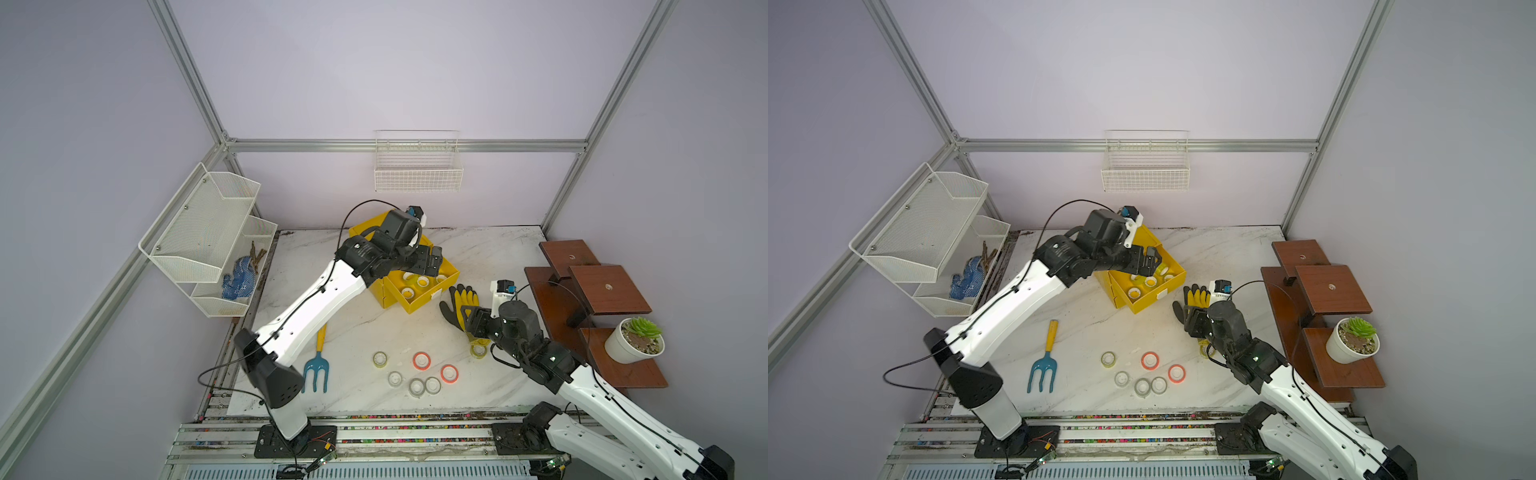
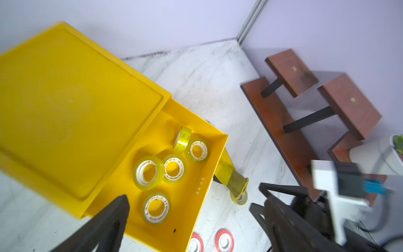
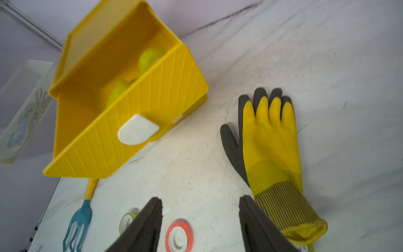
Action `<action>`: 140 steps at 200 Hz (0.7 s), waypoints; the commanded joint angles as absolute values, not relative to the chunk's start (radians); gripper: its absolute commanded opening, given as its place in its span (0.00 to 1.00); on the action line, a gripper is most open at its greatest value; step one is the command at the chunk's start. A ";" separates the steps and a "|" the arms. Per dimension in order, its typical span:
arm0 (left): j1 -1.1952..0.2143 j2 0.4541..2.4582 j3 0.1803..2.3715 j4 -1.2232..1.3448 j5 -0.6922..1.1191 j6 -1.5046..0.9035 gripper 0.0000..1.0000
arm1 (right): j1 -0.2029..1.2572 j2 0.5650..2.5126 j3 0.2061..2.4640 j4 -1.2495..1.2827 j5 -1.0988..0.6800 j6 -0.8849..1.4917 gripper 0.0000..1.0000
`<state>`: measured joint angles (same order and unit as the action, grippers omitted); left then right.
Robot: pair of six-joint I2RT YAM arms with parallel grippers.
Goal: Place the transparent tape into the drawer according to color
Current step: Place the tape in the drawer.
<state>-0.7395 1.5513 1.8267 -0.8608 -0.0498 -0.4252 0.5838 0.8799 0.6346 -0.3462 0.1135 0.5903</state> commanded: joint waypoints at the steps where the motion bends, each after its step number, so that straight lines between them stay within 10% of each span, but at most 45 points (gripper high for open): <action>1: -0.741 1.373 1.635 -0.782 -0.136 -0.402 1.00 | 0.583 0.958 0.611 -0.377 -0.026 0.587 0.60; 140: -0.687 1.083 1.123 -0.807 -0.344 -0.506 1.00 | 0.572 1.404 0.749 -0.455 0.351 0.622 0.60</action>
